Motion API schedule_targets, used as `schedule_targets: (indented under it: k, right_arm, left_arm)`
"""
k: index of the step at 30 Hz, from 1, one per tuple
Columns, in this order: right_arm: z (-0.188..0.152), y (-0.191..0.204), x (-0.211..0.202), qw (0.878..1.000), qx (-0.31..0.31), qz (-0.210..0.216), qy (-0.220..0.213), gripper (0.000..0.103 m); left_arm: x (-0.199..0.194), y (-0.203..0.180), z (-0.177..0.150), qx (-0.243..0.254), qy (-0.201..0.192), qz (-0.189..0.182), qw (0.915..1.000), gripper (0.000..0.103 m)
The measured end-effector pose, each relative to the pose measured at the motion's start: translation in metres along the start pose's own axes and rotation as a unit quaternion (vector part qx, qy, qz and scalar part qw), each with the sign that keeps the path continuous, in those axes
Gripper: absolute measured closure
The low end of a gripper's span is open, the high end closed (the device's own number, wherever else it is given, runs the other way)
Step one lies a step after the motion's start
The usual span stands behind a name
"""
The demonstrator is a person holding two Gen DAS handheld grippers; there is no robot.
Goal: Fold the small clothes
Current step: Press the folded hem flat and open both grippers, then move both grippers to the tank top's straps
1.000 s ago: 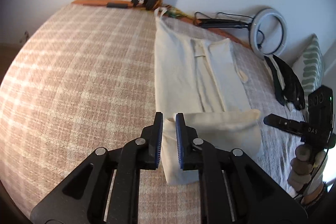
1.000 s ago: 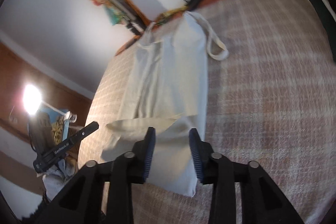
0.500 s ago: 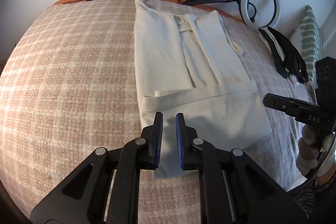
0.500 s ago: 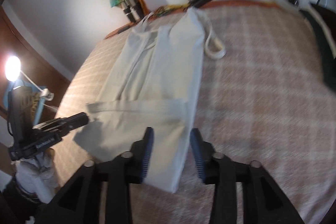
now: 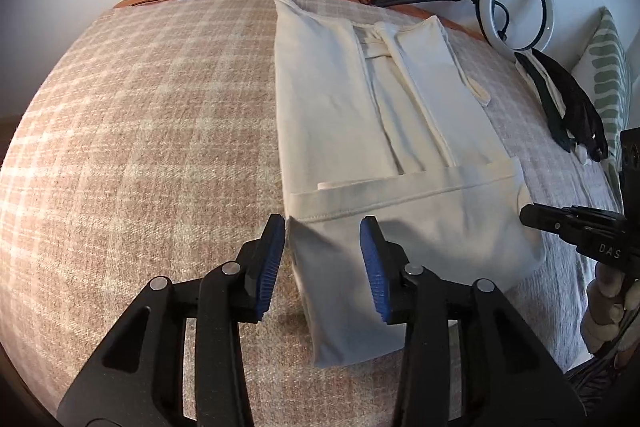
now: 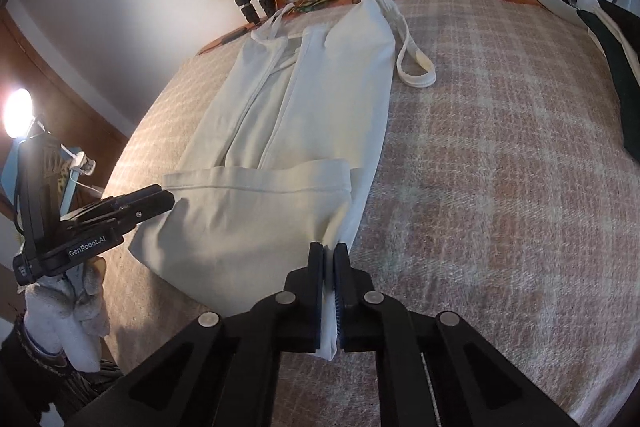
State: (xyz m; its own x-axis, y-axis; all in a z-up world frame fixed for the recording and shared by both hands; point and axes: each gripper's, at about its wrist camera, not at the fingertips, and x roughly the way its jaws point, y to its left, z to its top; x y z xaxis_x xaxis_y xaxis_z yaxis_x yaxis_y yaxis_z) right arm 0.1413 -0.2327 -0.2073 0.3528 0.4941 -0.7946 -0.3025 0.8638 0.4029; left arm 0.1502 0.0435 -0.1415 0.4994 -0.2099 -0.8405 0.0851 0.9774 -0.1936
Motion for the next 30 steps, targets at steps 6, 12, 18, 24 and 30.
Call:
schedule_targets:
  k: [6, 12, 18, 24, 30]
  right_arm:
    - [-0.005, -0.002, -0.006, 1.0, 0.004, -0.006, -0.006, 0.102]
    - [-0.01, -0.002, -0.004, 1.0, 0.002, -0.019, 0.012, 0.096]
    - [-0.004, 0.01, -0.026, 0.998, -0.041, -0.033, -0.031, 0.073]
    - [0.017, 0.008, -0.033, 0.996, -0.04, -0.041, -0.069, 0.073]
    - [0.058, -0.001, -0.022, 0.998, -0.026, -0.014, -0.053, 0.069]
  left_arm:
    - [0.0, -0.011, 0.005, 0.03, -0.026, 0.031, 0.9987, 0.098]
    - [0.0, -0.013, 0.008, 0.039, -0.036, 0.048, 0.9974, 0.098]
    - [-0.015, -0.017, 0.01, 0.041, -0.049, 0.037, 0.9972, 0.092]
    - [-0.014, -0.009, 0.031, 0.023, -0.042, 0.013, 0.9988, 0.091]
    - [-0.002, 0.004, 0.059, -0.007, -0.036, -0.014, 0.9992, 0.073]
